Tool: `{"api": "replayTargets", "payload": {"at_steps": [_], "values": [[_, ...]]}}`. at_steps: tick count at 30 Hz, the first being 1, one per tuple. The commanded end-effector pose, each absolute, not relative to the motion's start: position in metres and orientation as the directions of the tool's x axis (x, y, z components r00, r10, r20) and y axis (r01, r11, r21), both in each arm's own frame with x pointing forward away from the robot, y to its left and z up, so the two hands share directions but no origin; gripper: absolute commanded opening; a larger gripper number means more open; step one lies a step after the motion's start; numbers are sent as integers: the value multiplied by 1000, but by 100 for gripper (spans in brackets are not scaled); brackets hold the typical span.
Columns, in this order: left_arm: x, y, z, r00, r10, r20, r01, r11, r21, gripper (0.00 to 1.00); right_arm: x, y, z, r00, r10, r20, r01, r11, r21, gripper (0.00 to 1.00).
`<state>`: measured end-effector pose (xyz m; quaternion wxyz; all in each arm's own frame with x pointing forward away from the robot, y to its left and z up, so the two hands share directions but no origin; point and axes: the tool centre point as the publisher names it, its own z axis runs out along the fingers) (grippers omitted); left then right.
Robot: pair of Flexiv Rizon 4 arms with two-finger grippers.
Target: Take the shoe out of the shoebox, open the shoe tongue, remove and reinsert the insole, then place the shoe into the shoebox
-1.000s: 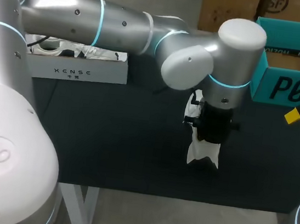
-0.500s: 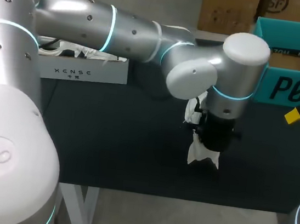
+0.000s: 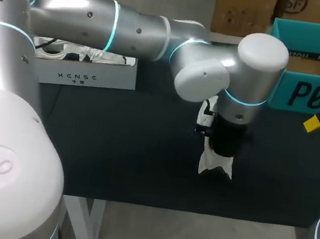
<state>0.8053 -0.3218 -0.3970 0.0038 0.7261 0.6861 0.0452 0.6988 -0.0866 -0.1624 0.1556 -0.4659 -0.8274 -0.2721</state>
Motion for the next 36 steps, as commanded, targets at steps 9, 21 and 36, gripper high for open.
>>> {"api": "replayTargets", "payload": {"at_steps": [9, 21, 36], "values": [[829, -316, -358, 73, 993, 94, 985, -86, 152, 0, 699, -87, -163, -516, 688, 511, 857, 417, 303, 100], [843, -330, -371, 34, 996, 77, 989, -44, 143, 37, 699, -87, -163, -516, 688, 511, 857, 417, 303, 100], [827, -329, -368, -93, 996, -7, 993, 93, 79, 100, 699, -87, -163, -516, 688, 511, 857, 417, 303, 100]]}}
